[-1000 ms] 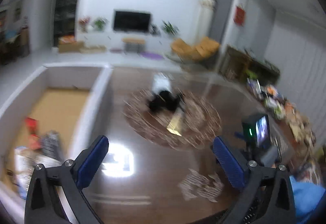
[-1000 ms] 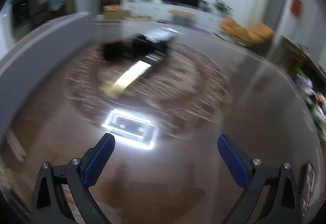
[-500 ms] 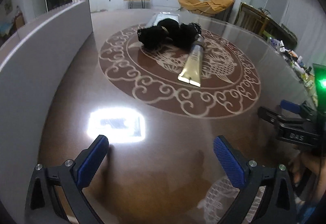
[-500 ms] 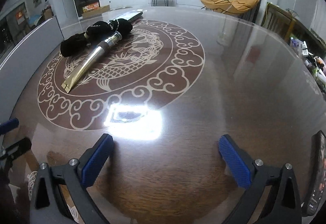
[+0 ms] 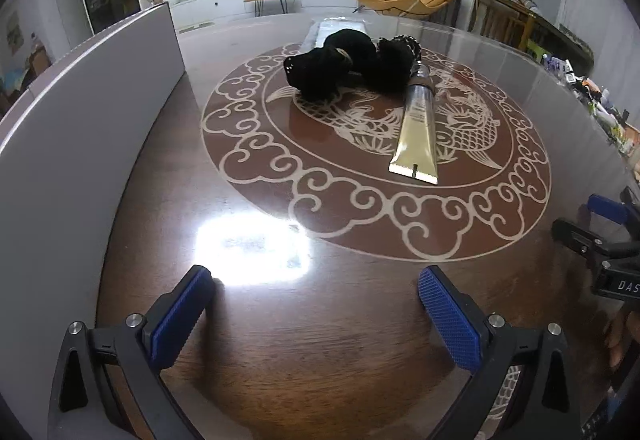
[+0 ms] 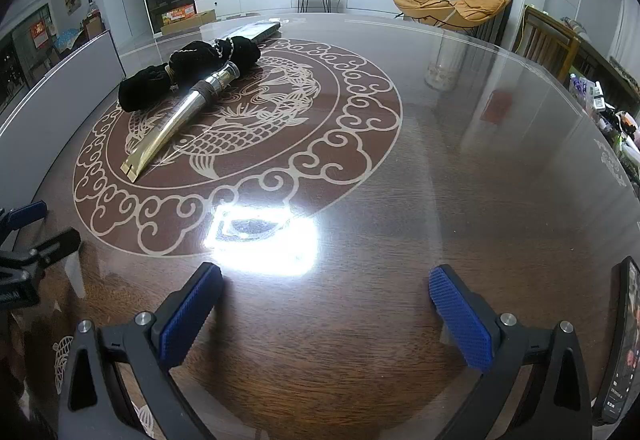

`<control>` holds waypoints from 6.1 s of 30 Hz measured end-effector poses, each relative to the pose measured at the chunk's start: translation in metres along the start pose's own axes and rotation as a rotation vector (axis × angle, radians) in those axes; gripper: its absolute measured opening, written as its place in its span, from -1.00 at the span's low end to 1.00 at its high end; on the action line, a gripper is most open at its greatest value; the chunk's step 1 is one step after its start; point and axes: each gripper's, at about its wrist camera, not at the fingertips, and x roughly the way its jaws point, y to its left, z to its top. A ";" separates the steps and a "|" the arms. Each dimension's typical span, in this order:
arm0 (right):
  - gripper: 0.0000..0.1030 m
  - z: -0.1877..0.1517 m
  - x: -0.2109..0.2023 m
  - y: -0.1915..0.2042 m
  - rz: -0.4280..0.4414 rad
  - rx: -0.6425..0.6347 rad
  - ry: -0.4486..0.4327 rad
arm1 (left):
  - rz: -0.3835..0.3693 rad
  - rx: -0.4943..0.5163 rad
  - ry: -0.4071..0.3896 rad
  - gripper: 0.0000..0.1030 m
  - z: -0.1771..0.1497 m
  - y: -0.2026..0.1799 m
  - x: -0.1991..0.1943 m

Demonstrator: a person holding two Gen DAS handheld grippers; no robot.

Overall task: Organize objects
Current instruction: 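Bring both tools back over the table toward the remaining items, then grasp the black sequined pouch with the left tool while the right tool moves over the gold tube, then close the right tool on the gold tube and lift it, then carry the pouch and gold tube over the bin and open both tools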

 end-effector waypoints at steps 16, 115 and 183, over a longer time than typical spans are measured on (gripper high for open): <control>1.00 0.026 0.006 0.012 0.084 0.089 0.030 | -0.018 0.026 -0.006 1.00 -0.009 0.016 -0.007; 0.98 0.050 0.036 -0.036 -0.051 0.077 -0.005 | 0.007 -0.011 -0.013 1.00 0.009 -0.015 0.008; -0.86 0.053 -0.056 -0.034 0.455 0.217 0.046 | -0.277 -0.127 -0.208 -0.38 -0.003 0.016 -0.109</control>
